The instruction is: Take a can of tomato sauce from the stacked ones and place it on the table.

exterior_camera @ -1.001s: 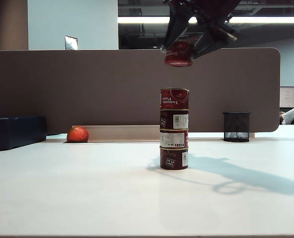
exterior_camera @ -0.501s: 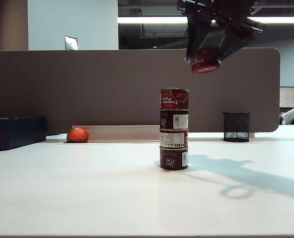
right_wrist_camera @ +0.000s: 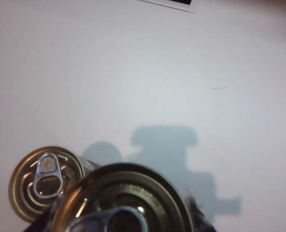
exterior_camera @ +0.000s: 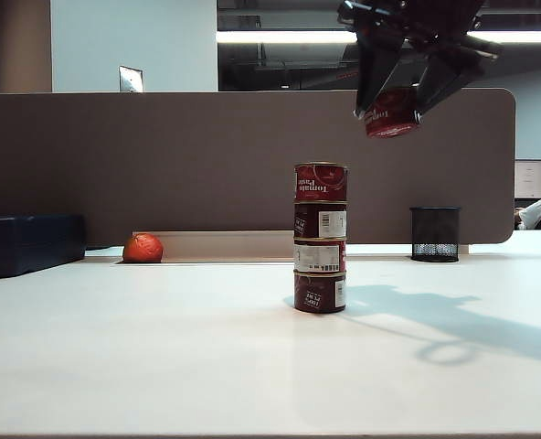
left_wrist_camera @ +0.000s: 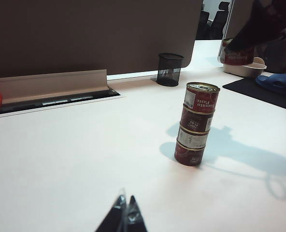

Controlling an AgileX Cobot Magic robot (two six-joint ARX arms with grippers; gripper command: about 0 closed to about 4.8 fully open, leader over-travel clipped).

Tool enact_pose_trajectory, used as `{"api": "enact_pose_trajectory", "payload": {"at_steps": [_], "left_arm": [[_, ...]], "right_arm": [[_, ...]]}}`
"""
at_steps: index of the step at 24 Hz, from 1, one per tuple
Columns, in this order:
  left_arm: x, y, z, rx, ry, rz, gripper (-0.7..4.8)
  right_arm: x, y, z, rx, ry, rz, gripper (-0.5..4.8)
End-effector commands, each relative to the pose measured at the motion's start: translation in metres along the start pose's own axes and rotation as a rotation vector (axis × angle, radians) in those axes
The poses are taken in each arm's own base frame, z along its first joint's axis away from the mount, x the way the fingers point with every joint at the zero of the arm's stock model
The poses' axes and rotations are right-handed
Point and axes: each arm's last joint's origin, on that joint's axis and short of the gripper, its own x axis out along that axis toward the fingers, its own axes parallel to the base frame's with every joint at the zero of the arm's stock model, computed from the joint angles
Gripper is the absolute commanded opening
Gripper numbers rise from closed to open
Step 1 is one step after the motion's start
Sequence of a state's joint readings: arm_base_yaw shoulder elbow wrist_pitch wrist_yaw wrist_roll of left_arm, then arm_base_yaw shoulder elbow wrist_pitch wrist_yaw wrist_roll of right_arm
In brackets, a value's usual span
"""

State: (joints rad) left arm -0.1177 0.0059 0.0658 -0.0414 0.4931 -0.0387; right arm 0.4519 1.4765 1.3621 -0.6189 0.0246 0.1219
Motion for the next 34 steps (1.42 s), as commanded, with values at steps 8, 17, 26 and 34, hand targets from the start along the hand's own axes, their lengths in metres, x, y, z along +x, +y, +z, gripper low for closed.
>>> {"api": "enact_pose_trajectory", "payload": {"at_steps": [8, 17, 26, 34], "left_arm": [[0.0, 0.0, 0.003, 0.01, -0.017, 0.002, -0.06], [0.0, 0.0, 0.003, 0.01, -0.017, 0.002, -0.06], [0.0, 0.0, 0.003, 0.01, -0.017, 0.002, -0.06], [0.0, 0.0, 0.003, 0.01, -0.017, 0.002, -0.06]], "right_arm": [[-0.022, -0.027, 0.007, 0.061, -0.078, -0.082, 2.49], [-0.029, -0.038, -0.006, 0.108, -0.111, -0.102, 2.49], [-0.029, -0.042, -0.046, 0.152, -0.135, -0.109, 2.49], [-0.038, -0.053, -0.066, 0.178, -0.181, -0.138, 2.49]]}}
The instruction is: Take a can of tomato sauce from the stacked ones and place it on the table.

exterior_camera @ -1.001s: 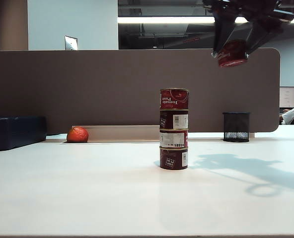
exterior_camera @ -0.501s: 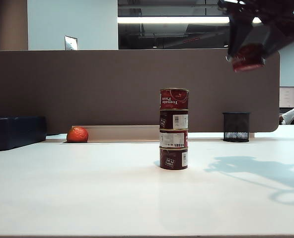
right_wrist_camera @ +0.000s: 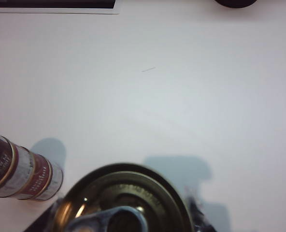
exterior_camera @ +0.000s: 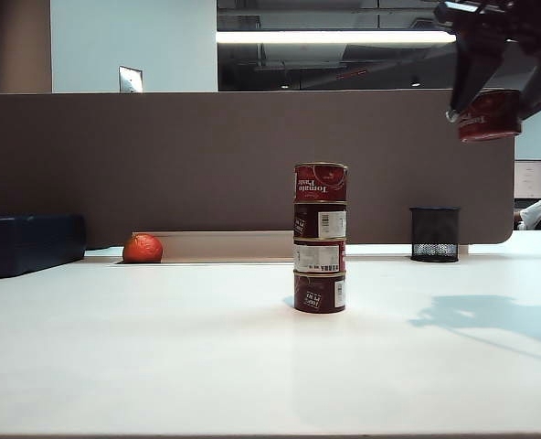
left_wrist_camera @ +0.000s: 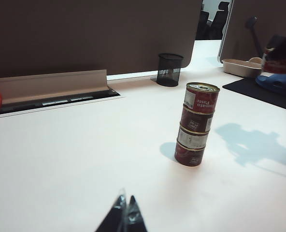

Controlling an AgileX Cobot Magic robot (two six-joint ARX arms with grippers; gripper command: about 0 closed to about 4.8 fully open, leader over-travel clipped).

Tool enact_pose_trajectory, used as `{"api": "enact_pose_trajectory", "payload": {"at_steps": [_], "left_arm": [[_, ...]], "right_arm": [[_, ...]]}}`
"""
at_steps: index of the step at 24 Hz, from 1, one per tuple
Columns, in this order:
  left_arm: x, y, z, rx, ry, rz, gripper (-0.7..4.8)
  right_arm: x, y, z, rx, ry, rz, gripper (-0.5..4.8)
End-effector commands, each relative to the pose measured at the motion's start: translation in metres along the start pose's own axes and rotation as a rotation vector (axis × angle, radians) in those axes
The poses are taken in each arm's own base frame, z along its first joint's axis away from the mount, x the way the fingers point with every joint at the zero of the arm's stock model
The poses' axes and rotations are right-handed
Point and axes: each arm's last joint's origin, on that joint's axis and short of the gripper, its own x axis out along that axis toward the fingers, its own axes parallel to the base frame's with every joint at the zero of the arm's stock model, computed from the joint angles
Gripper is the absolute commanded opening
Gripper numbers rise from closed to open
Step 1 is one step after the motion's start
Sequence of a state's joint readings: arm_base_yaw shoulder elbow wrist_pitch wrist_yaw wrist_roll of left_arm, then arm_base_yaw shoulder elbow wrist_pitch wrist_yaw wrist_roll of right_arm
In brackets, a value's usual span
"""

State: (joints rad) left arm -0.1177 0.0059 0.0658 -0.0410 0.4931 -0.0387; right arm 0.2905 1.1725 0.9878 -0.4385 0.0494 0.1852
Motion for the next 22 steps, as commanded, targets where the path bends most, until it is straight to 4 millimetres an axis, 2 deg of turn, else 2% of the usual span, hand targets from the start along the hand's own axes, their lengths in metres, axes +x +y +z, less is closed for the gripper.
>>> {"api": "enact_pose_trajectory", "payload": {"at_steps": [1, 11, 13, 17, 22], "left_arm": [[0.0, 0.0, 0.003, 0.009, -0.016, 0.002, -0.06], [0.0, 0.0, 0.003, 0.009, -0.016, 0.002, -0.06], [0.0, 0.0, 0.003, 0.01, -0.017, 0.002, -0.06], [0.0, 0.0, 0.003, 0.009, -0.017, 0.002, -0.06], [0.0, 0.0, 0.003, 0.009, -0.016, -0.001, -0.06]], "right_arm": [[-0.005, -0.007, -0.005, 0.02, -0.064, -0.008, 2.49], [-0.003, -0.014, -0.032, 0.024, -0.078, 0.027, 2.49], [-0.002, -0.016, -0.045, 0.024, -0.093, 0.031, 2.49], [-0.001, -0.018, -0.055, 0.024, -0.115, 0.035, 2.49], [0.009, -0.021, -0.073, 0.037, -0.152, 0.045, 2.49]]}}
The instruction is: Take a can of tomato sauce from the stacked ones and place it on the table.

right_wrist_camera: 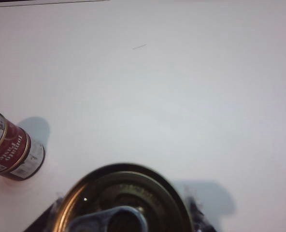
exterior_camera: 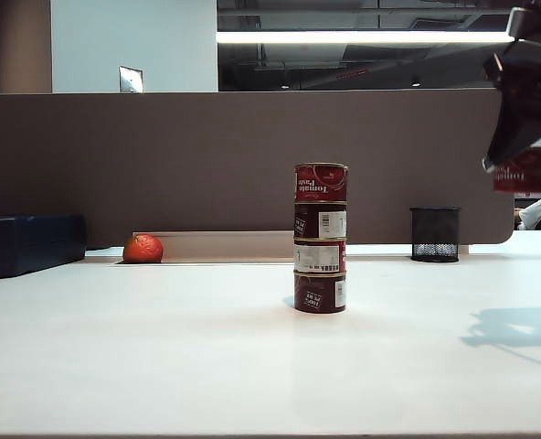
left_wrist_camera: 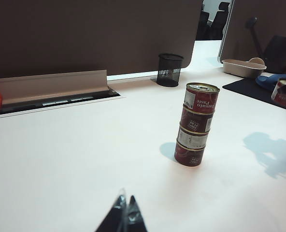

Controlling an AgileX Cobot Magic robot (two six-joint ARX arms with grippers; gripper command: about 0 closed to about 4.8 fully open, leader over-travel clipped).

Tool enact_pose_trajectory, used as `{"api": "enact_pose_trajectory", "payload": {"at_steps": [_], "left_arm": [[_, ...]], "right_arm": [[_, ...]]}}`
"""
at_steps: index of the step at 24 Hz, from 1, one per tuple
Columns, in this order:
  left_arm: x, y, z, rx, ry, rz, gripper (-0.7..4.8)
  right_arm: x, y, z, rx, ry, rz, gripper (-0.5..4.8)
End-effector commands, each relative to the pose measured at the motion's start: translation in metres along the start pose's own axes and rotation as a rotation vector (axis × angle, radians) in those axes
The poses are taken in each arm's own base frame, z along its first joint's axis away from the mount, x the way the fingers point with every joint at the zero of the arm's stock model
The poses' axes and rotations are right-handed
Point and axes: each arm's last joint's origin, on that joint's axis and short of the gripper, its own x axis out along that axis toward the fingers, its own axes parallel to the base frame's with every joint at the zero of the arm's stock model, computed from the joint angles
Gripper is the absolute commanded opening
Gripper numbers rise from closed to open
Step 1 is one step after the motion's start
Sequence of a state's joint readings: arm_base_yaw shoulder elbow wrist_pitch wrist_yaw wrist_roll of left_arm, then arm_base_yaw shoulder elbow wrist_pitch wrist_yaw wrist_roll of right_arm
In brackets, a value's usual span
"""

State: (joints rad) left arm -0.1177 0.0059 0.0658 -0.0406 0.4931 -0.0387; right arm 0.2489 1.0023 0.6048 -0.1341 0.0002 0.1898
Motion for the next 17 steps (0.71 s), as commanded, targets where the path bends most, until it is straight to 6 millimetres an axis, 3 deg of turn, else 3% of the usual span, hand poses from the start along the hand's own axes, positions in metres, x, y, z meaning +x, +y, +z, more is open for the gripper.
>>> {"api": "enact_pose_trajectory", "payload": {"at_steps": [1, 17], "left_arm": [[0.0, 0.0, 0.003, 0.009, -0.016, -0.001, -0.06], [0.0, 0.0, 0.003, 0.009, -0.016, -0.001, -0.06]], "right_arm": [[0.002, 0.0, -0.001, 0.014, -0.074, 0.017, 2.49], [0.016, -0.014, -0.065, 0.05, -0.166, -0.027, 2.46]]}}
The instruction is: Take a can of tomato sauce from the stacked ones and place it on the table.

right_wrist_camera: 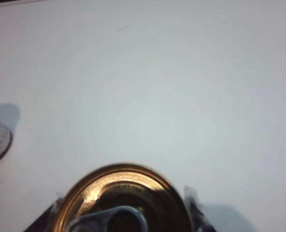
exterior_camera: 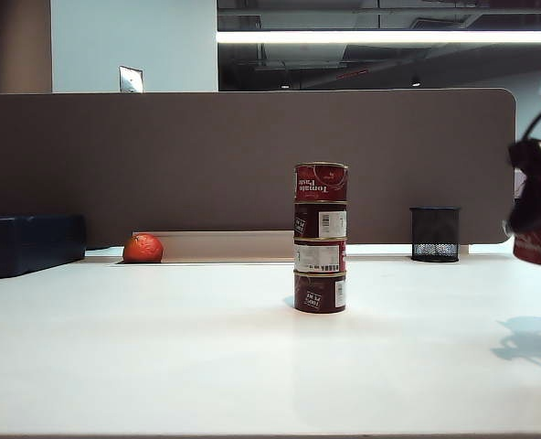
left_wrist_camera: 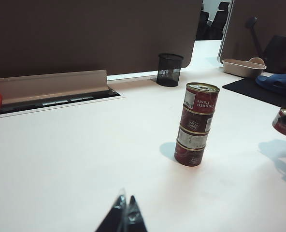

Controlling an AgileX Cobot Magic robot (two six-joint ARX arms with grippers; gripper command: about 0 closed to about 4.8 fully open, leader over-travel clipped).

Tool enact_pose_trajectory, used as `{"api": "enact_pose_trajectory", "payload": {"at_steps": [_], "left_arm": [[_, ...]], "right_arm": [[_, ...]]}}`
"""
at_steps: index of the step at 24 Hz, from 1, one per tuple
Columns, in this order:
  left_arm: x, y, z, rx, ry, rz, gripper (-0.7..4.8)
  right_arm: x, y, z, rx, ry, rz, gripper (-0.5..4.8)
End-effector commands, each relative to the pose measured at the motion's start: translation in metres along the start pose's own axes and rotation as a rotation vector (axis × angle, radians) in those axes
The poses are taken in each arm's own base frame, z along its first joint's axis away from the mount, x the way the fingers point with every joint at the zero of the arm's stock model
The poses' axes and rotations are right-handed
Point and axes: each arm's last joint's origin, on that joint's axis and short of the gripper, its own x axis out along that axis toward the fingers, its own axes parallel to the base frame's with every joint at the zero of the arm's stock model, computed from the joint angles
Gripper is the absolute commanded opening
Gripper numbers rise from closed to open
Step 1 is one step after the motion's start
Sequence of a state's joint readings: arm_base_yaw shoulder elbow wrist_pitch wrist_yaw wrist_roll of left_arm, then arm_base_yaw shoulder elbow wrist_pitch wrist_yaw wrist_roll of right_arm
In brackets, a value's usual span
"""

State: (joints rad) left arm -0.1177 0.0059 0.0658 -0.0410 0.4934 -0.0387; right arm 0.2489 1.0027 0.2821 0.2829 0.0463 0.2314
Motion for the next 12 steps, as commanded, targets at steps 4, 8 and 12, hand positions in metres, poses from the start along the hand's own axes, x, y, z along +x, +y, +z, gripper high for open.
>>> {"api": "enact_pose_trajectory", "payload": {"at_steps": [4, 8, 12], "left_arm": [[0.0, 0.0, 0.003, 0.009, -0.017, -0.001, -0.06], [0.0, 0.0, 0.003, 0.009, -0.017, -0.001, -0.06], [0.0, 0.0, 0.003, 0.009, -0.017, -0.001, -0.06]], "right_arm": [[0.0, -0.002, -0.005, 0.006, -0.04, -0.014, 2.46], [0.003, -0.003, -0.012, 0.004, 0.01, -0.028, 2.46], [0.009, -0.005, -0.019, 0.008, 0.061, -0.037, 2.46]]}}
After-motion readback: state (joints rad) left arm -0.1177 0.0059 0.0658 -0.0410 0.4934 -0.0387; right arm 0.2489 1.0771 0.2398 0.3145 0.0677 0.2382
